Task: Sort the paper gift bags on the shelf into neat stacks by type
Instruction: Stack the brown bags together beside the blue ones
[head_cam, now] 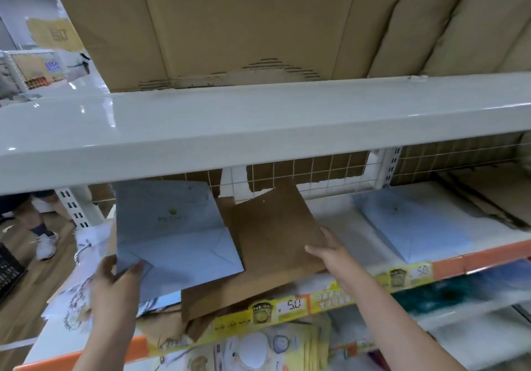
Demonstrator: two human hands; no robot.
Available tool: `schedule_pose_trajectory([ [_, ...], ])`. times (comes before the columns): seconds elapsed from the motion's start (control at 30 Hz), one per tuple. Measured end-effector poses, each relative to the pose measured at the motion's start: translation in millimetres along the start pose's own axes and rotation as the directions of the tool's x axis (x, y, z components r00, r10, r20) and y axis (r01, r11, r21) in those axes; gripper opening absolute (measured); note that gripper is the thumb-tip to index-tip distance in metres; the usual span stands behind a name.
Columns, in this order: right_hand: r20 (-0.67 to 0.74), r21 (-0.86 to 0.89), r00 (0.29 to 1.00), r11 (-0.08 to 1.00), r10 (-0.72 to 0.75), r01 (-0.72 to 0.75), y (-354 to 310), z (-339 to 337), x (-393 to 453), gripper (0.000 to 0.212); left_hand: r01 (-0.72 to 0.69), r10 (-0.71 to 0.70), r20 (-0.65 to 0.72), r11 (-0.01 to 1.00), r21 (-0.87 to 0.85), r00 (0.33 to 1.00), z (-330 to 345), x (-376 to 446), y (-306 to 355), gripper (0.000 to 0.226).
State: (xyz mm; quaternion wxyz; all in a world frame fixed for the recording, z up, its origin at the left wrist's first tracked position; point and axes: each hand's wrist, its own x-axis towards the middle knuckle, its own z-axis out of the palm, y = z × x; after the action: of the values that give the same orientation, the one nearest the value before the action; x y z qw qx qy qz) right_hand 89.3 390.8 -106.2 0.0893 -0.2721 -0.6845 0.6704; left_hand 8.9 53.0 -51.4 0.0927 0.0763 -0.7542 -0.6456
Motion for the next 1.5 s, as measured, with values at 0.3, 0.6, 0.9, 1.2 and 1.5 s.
schedule_pose_trajectory([
  [0.3, -0.17, 0.18, 0.985, 0.984, 0.013, 0.018, 11, -96, -27, 0.067, 0.143, -0.113, 0.125, 0.955, -0.262, 0.986, 62, -28, -4, 0.036],
  [0.6, -0.313, 0.216, 0.95, 0.973, -0.012, 0.084, 21, -216, -48, 0.038, 0.246, -0.189, 0.218, 0.93, -0.274, 0.958, 151, -106, 8, 0.023],
  [0.9, -0.398, 0.172, 0.917, 0.98, -0.028, 0.104, 33, -364, -74, 0.04, 0.316, -0.291, 0.149, 0.929, -0.193, 0.945, 235, -200, 5, 0.041],
  [1.2, -0.459, 0.124, 0.887, 0.984, -0.057, 0.128, 45, -482, -90, 0.041, 0.343, -0.312, 0.165, 0.913, -0.219, 0.936, 296, -260, -5, 0.019],
  [1.5, -0.613, 0.166, 0.789, 0.971, -0.036, 0.173, 53, -559, -73, 0.048, 0.357, -0.325, 0.191, 0.919, -0.166, 0.926, 382, -272, 2, 0.046],
])
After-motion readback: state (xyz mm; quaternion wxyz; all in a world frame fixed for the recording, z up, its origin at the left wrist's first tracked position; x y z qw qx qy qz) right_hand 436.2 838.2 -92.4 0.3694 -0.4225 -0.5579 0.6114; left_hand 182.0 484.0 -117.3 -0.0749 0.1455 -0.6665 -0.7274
